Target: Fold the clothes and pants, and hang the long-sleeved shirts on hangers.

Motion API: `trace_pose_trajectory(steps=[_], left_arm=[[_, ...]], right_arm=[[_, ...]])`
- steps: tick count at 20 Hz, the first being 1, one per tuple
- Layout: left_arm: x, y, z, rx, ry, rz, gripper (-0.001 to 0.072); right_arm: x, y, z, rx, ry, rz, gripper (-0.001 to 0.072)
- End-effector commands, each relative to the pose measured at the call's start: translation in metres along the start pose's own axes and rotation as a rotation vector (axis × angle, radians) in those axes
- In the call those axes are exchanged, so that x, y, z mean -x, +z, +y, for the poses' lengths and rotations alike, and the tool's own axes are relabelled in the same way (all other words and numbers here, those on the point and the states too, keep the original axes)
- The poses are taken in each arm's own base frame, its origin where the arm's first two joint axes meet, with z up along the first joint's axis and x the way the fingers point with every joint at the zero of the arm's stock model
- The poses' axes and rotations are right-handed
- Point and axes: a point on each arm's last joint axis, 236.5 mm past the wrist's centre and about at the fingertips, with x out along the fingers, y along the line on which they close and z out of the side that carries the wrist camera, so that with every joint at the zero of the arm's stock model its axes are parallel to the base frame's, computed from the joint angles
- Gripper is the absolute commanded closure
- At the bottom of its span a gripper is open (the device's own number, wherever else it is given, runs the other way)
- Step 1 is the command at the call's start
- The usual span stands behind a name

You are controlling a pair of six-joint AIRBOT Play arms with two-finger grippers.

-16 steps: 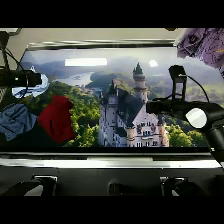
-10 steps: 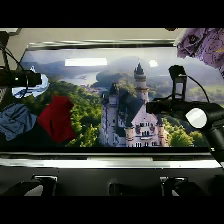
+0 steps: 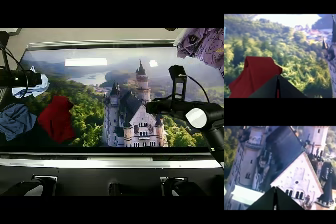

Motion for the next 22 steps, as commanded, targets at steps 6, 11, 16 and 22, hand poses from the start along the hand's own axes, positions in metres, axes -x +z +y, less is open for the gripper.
trace_pose_trajectory(steps=[6, 11, 16, 22], left_arm=[[-0.001, 0.010, -0.001, 0.003, -0.003, -0.041, 0.0688], [-0.023, -0.035, 0.026, 0.109, 0.100, 0.139, -0.0013], [-0.100, -0.150, 0.069, 0.275, 0.203, 0.408, -0.0013], [-0.156, -0.216, 0.051, 0.333, 0.147, 0.547, -0.0013]], right_arm=[[0.001, 0.000, 0.000, 0.000, 0.001, -0.001, 0.0684], [0.001, 0.001, 0.000, 0.000, 0.001, -0.002, 0.0684], [0.001, 0.000, 0.000, 0.000, 0.001, -0.001, 0.0684], [0.001, 0.001, 0.000, 0.000, 0.001, -0.002, 0.0684]])
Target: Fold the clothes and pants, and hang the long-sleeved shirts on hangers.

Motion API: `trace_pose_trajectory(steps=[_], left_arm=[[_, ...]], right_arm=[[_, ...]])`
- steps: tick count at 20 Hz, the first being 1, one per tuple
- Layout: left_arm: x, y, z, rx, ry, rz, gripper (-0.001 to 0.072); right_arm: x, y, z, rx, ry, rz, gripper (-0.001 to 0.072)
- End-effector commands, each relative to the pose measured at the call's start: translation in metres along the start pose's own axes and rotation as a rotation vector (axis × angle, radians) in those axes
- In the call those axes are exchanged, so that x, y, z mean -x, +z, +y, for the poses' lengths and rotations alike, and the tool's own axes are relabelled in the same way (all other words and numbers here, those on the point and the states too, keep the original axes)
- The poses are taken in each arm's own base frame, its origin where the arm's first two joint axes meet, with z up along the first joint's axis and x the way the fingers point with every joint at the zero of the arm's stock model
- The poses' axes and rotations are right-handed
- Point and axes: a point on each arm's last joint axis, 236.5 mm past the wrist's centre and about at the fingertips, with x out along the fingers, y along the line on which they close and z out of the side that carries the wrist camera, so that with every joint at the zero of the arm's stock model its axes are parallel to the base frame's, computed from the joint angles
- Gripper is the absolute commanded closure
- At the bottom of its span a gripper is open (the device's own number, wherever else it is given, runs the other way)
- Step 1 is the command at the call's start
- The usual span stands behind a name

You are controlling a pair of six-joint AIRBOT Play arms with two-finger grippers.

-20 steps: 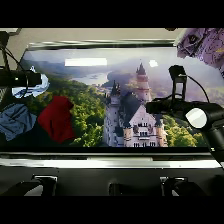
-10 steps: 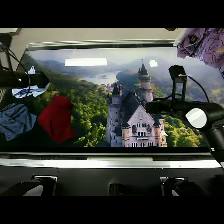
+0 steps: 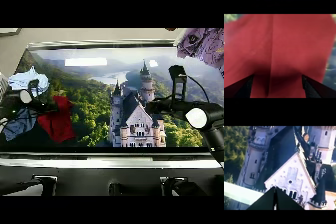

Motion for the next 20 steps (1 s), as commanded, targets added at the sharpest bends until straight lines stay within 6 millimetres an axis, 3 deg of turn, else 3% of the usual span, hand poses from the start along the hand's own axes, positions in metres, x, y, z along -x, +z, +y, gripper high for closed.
trace_pose_trajectory(steps=[1, 2, 3, 5, 8, 10, 11, 13, 16, 18, 19, 20], left_arm=[[-0.039, -0.024, -0.009, 0.036, -0.024, 0.098, 0.0078], [-0.039, -0.031, -0.015, 0.043, -0.040, 0.127, 0.0543], [-0.034, -0.030, -0.027, 0.053, -0.081, 0.128, 0.0691], [-0.009, -0.019, -0.076, 0.025, -0.248, 0.090, 0.0692], [0.050, -0.012, -0.171, -0.029, -0.502, 0.026, 0.0692], [0.082, -0.031, -0.234, -0.097, -0.631, 0.038, 0.0692], [0.097, -0.043, -0.266, -0.126, -0.699, 0.040, 0.0691], [0.119, -0.070, -0.323, -0.164, -0.808, 0.019, 0.0692], [0.128, -0.105, -0.390, -0.211, -0.890, -0.060, 0.0692], [0.112, -0.126, -0.422, -0.191, -0.904, -0.075, 0.0691], [0.100, -0.133, -0.430, -0.174, -0.897, -0.068, 0.0691], [0.087, -0.138, -0.433, -0.155, -0.883, -0.051, 0.0687]], right_arm=[[0.001, 0.001, 0.000, 0.000, 0.001, -0.002, 0.0684], [0.001, 0.001, 0.000, 0.000, 0.001, -0.002, 0.0684], [0.001, 0.000, 0.000, 0.000, 0.001, -0.001, 0.0684], [0.001, -0.001, 0.000, 0.000, 0.000, 0.005, 0.0684], [0.001, -0.002, 0.000, 0.001, 0.000, 0.009, 0.0683], [0.004, -0.003, 0.000, 0.003, -0.001, 0.013, 0.0671], [0.008, -0.003, -0.002, 0.013, -0.011, 0.011, 0.0623], [0.022, -0.005, -0.011, 0.050, -0.056, 0.007, 0.0623], [0.049, -0.012, -0.030, 0.105, -0.144, 0.013, 0.0623], [0.065, -0.022, -0.038, 0.117, -0.178, 0.034, 0.0622], [0.069, -0.029, -0.039, 0.115, -0.184, 0.058, 0.0621], [0.072, -0.038, -0.041, 0.113, -0.191, 0.094, 0.0577]])
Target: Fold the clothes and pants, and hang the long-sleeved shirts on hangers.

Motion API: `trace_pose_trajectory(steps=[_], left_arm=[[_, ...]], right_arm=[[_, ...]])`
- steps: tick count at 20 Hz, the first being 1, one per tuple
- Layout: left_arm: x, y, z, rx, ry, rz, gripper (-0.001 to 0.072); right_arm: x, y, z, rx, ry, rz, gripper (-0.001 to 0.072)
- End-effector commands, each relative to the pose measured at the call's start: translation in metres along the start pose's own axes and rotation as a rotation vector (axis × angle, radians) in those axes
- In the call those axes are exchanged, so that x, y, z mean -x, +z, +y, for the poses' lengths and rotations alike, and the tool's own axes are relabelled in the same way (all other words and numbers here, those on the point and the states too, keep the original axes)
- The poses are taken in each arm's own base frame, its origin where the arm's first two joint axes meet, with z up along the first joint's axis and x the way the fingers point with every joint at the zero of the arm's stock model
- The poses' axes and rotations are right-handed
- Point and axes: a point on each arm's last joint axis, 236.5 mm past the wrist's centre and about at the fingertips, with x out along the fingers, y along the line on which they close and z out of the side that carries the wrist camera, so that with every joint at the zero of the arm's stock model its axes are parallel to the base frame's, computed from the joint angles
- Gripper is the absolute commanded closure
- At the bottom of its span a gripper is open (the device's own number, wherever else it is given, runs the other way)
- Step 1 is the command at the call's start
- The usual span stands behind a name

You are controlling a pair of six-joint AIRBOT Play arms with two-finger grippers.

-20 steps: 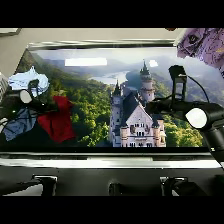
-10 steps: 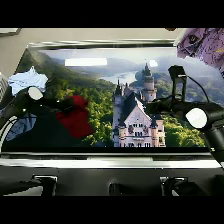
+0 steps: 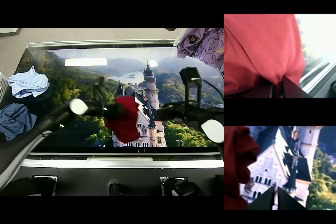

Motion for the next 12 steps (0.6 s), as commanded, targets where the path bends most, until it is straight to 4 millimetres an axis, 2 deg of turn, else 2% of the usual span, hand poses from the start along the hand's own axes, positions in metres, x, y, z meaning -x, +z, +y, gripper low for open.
trace_pose_trajectory(steps=[1, 2, 3, 4, 5, 6, 7, 9, 11, 12], left_arm=[[-0.041, -0.016, -0.007, 0.067, -0.012, -0.035, 0.0628], [-0.040, -0.012, 0.001, 0.090, 0.000, -0.030, 0.0434], [-0.032, -0.003, 0.008, 0.104, 0.007, -0.032, 0.0231], [-0.018, 0.010, 0.017, 0.117, 0.015, -0.036, 0.0064], [-0.001, 0.024, 0.028, 0.110, 0.031, -0.041, 0.0023], [0.021, 0.039, 0.043, 0.088, 0.061, -0.051, 0.0023], [0.050, 0.055, 0.063, 0.063, 0.108, -0.066, 0.0022], [0.107, 0.082, 0.104, 0.038, 0.217, -0.108, 0.0023], [0.157, 0.099, 0.142, 0.063, 0.309, -0.150, 0.0024], [0.174, 0.104, 0.157, 0.093, 0.330, -0.164, 0.0025]], right_arm=[[0.014, -0.030, -0.014, 0.010, -0.059, 0.106, 0.0492], [0.014, -0.035, -0.017, -0.010, -0.070, 0.127, 0.0455], [0.015, -0.037, -0.020, -0.029, -0.087, 0.137, 0.0448], [0.016, -0.039, -0.026, -0.035, -0.112, 0.143, 0.0429], [0.018, -0.041, -0.036, -0.030, -0.156, 0.153, 0.0394], [0.023, -0.046, -0.059, -0.030, -0.251, 0.173, 0.0392], [0.029, -0.049, -0.083, -0.081, -0.346, 0.177, 0.0388], [0.033, -0.054, -0.116, -0.202, -0.419, 0.167, 0.0363], [0.020, -0.083, -0.140, -0.355, -0.432, 0.205, 0.0338], [0.006, -0.108, -0.141, -0.459, -0.388, 0.257, 0.0310]])
